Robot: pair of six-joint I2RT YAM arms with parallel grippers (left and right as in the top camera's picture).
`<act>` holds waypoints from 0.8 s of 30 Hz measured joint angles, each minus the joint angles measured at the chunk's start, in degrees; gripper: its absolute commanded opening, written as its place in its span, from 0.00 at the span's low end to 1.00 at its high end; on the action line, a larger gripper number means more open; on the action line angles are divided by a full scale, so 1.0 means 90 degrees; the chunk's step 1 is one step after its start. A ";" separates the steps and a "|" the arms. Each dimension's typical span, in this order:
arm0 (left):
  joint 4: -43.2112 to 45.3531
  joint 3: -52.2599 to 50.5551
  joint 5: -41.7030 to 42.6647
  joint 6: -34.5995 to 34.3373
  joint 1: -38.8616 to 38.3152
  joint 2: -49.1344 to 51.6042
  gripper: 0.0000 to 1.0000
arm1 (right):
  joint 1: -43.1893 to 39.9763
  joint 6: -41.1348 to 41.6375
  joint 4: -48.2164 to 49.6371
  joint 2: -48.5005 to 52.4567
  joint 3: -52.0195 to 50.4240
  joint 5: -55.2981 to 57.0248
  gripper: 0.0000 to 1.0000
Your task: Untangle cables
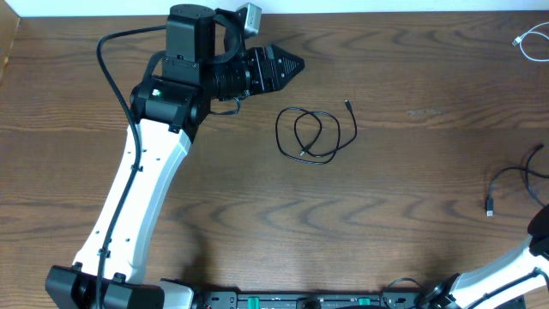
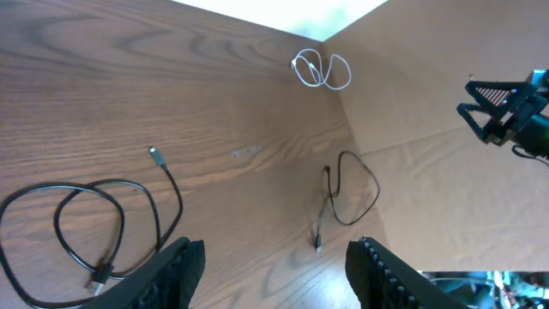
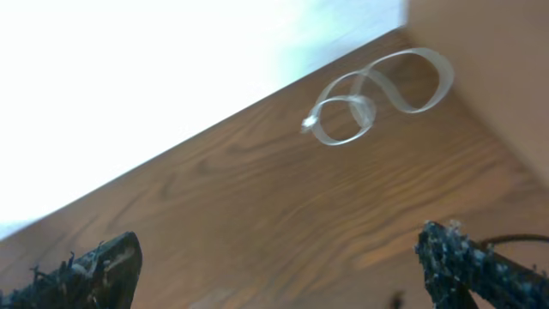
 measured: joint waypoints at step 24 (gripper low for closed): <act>-0.2635 0.0000 -0.3140 0.0554 -0.0580 0.1214 0.45 | 0.2861 -0.0219 -0.2072 0.0056 -0.0039 0.0602 0.92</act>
